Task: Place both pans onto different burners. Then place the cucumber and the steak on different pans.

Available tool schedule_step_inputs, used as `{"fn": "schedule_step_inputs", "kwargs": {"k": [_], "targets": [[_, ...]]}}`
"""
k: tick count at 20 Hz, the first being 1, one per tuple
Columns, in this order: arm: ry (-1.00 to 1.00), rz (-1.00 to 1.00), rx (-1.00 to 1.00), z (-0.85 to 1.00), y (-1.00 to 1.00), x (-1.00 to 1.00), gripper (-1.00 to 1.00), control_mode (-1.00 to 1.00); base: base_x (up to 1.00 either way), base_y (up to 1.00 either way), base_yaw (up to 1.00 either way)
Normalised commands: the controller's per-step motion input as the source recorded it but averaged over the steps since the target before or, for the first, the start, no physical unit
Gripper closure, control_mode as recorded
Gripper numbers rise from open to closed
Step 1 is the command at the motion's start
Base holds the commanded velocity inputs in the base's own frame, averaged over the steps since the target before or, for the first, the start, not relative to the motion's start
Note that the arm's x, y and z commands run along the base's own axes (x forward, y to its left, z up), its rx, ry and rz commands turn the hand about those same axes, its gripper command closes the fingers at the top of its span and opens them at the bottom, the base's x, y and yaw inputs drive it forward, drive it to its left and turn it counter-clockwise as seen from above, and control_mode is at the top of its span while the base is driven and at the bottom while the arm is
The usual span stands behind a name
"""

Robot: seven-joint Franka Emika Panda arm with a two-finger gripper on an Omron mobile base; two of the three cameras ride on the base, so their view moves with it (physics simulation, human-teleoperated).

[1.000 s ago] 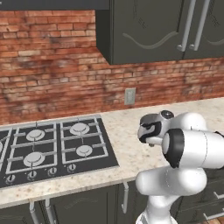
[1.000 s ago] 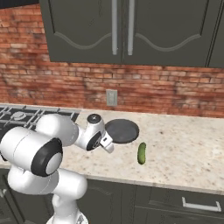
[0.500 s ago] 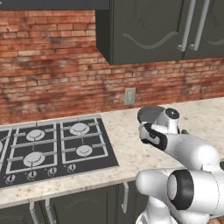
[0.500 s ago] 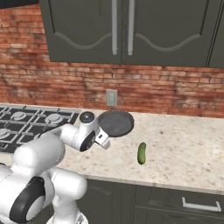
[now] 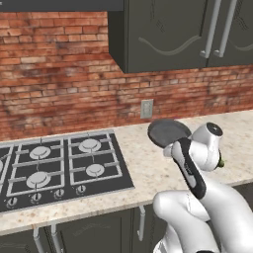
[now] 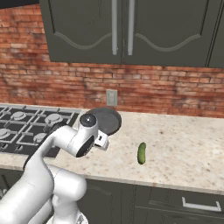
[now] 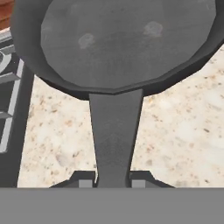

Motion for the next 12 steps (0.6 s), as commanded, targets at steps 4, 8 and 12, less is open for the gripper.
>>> {"fn": "schedule_step_inputs", "kwargs": {"k": [4, 8, 12], "targets": [[0.04, 0.32, -0.15, 0.22, 0.36, -0.55, 1.0, -1.0, 0.0, 0.0, 0.0], [0.05, 0.33, -0.12, 0.27, 0.43, -0.35, 1.0, -1.0, 0.0, 0.0, 0.0], [0.05, 0.3, -0.09, 0.23, 0.46, -0.15, 1.0, -1.0, 0.0, 0.0, 0.0]]}}
